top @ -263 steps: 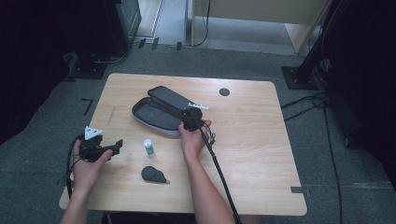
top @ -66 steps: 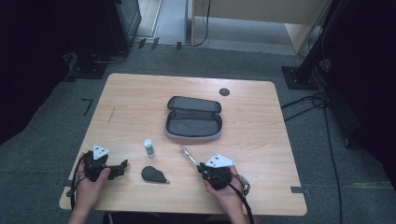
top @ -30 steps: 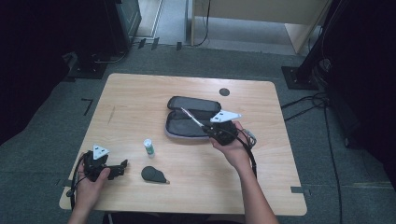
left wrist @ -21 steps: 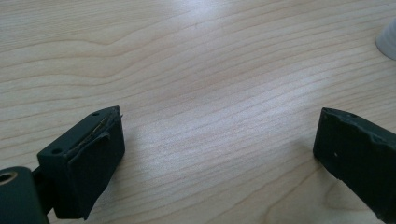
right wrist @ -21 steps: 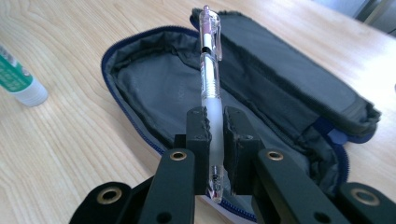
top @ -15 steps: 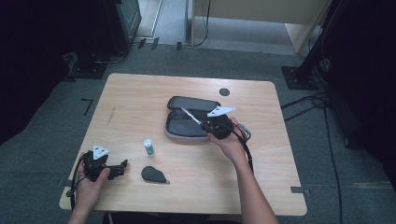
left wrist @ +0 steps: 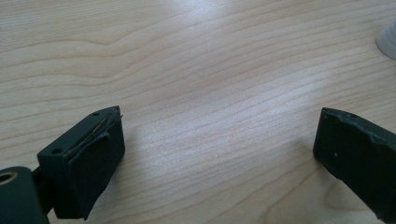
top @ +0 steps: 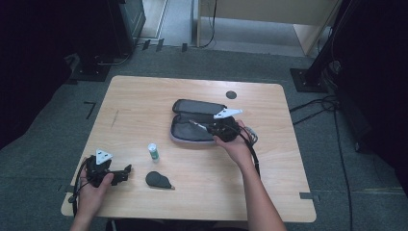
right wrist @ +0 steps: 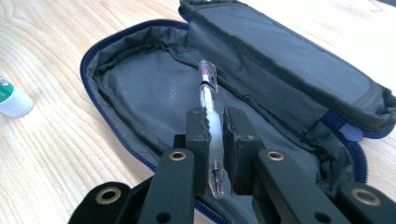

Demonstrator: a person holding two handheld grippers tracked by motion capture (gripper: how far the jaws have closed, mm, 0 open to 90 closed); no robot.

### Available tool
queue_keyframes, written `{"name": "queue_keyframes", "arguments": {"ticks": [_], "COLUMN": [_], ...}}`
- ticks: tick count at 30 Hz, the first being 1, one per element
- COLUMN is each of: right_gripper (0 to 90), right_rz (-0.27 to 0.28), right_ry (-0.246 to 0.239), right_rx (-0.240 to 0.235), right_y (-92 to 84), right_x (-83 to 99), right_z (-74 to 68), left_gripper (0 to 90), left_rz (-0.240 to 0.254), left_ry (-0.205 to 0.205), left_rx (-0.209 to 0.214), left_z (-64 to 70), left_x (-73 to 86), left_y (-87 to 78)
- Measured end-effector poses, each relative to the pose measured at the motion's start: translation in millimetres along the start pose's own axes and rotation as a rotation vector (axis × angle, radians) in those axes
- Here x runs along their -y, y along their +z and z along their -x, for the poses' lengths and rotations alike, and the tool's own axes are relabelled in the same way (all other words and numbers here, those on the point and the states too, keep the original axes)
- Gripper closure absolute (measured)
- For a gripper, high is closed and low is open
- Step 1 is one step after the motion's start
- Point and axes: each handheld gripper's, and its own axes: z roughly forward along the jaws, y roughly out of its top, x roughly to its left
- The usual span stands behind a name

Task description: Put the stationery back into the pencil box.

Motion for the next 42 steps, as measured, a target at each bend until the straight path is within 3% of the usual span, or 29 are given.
{"name": "queue_keyframes", "arguments": {"ticks": [7,11,12,16,24,32,42], "right_gripper": [81.3,80.9,80.5,79.5,68.9,56.3,47.6], "right_rz": [-0.013,-0.025,-0.021,-0.034,-0.016,0.044,0.097], "right_ry": [0.021,0.020,0.039,0.052,0.073,0.134,0.104], "right_rx": [0.004,0.042,0.051,0.057,0.133,0.115,0.059], "right_y": [6.5,10.8,12.1,13.7,11.2,2.1,-8.9], "right_x": [-0.4,0.6,1.8,3.3,5.1,8.6,7.6], "right_z": [2.6,3.3,4.9,6.1,7.3,1.2,-30.0], "left_gripper": [2.3,2.3,2.3,2.4,2.4,2.4,2.3], "left_rz": [0.000,0.000,0.001,0.000,0.002,0.001,-0.001], "left_ry": [0.001,0.000,-0.001,-0.001,-0.006,-0.004,0.000], "left_rx": [-0.001,0.000,0.001,0.000,0.003,0.001,0.000], "left_z": [0.1,0.1,0.0,0.2,-0.2,0.0,0.3], "left_x": [0.0,0.0,0.0,0.0,0.1,0.1,0.0], "left_y": [0.0,0.0,0.0,0.1,-0.1,0.0,0.0]}}
